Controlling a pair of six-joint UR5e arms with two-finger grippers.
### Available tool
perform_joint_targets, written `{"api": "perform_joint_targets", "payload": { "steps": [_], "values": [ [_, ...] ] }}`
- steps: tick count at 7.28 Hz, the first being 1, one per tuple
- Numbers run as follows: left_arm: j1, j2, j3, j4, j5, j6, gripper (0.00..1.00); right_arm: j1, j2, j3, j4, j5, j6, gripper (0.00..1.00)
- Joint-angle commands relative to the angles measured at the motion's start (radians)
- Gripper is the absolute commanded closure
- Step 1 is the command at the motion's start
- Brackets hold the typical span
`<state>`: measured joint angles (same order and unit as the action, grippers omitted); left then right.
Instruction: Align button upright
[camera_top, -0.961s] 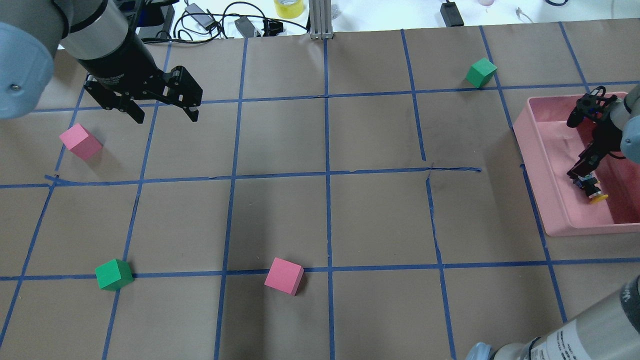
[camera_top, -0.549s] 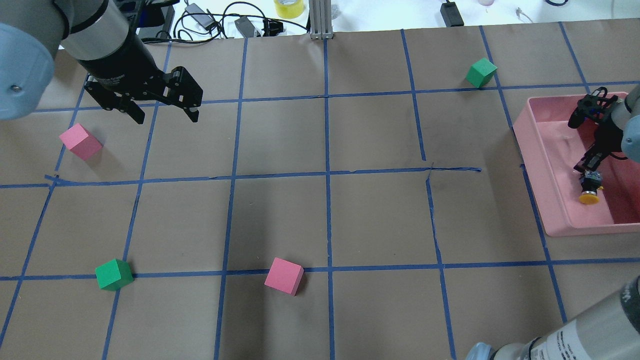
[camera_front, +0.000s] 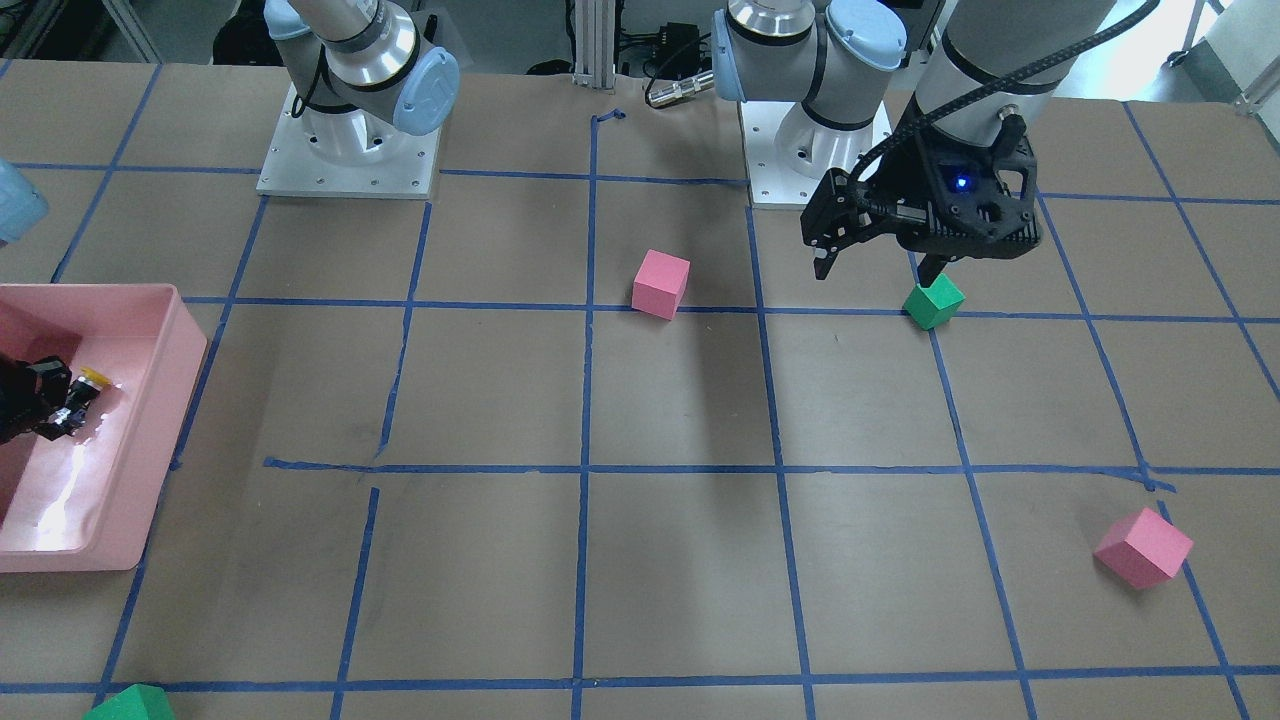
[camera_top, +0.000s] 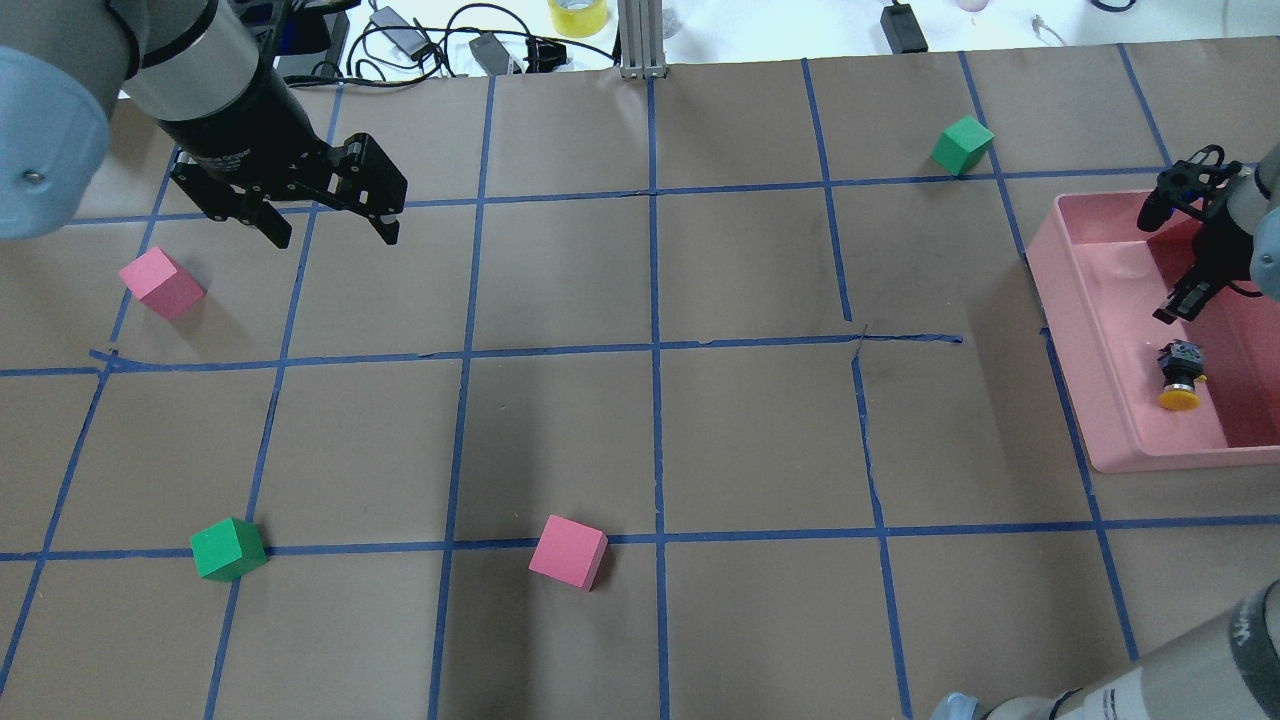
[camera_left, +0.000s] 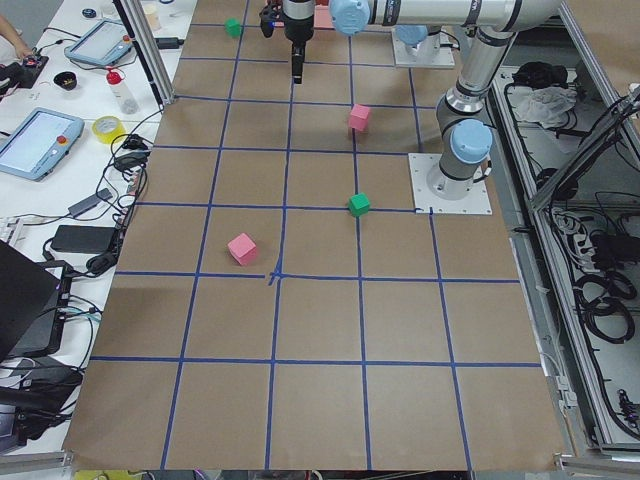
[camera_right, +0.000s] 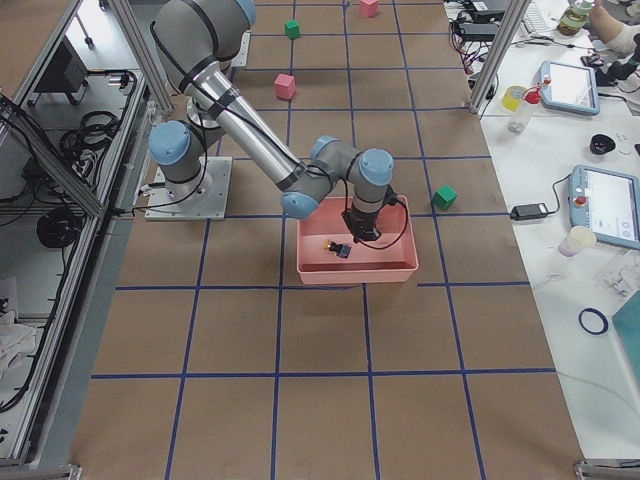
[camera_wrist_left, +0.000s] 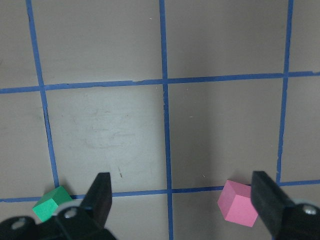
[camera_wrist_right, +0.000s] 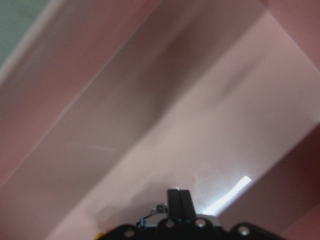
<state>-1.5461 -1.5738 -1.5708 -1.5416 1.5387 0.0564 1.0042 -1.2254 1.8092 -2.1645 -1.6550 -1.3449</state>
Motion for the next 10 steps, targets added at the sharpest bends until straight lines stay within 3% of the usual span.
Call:
{"api": "perform_joint_targets", "payload": {
  "steps": [1, 2, 4, 5, 6, 8, 10],
  "values": [
    [0.001, 0.000, 0.000, 0.000, 0.003, 0.003, 0.00, 0.014, -0.048, -0.121, 0.157, -0.026, 0.023, 1.00],
    [0.001, 0.000, -0.002, 0.000, 0.004, 0.003, 0.00, 0.014, -0.048, -0.198, 0.242, -0.028, 0.023, 1.00],
    [0.001, 0.000, -0.002, 0.000, 0.004, 0.003, 0.00, 0.016, -0.034, -0.191, 0.265, -0.016, 0.042, 1.00],
    [0.001, 0.000, -0.002, 0.000, 0.004, 0.005, 0.00, 0.016, -0.034, -0.147, 0.252, -0.014, 0.024, 0.35],
    [0.001, 0.000, -0.002, 0.000, 0.004, 0.005, 0.00, 0.016, -0.032, -0.099, 0.179, -0.014, 0.021, 0.00],
    [0.001, 0.000, -0.002, 0.000, 0.004, 0.005, 0.00, 0.013, -0.031, -0.013, 0.109, -0.029, 0.012, 0.00],
    [0.001, 0.000, -0.002, 0.000, 0.004, 0.007, 0.00, 0.011, -0.028, 0.010, 0.109, -0.034, 0.016, 0.00]
  ]
}}
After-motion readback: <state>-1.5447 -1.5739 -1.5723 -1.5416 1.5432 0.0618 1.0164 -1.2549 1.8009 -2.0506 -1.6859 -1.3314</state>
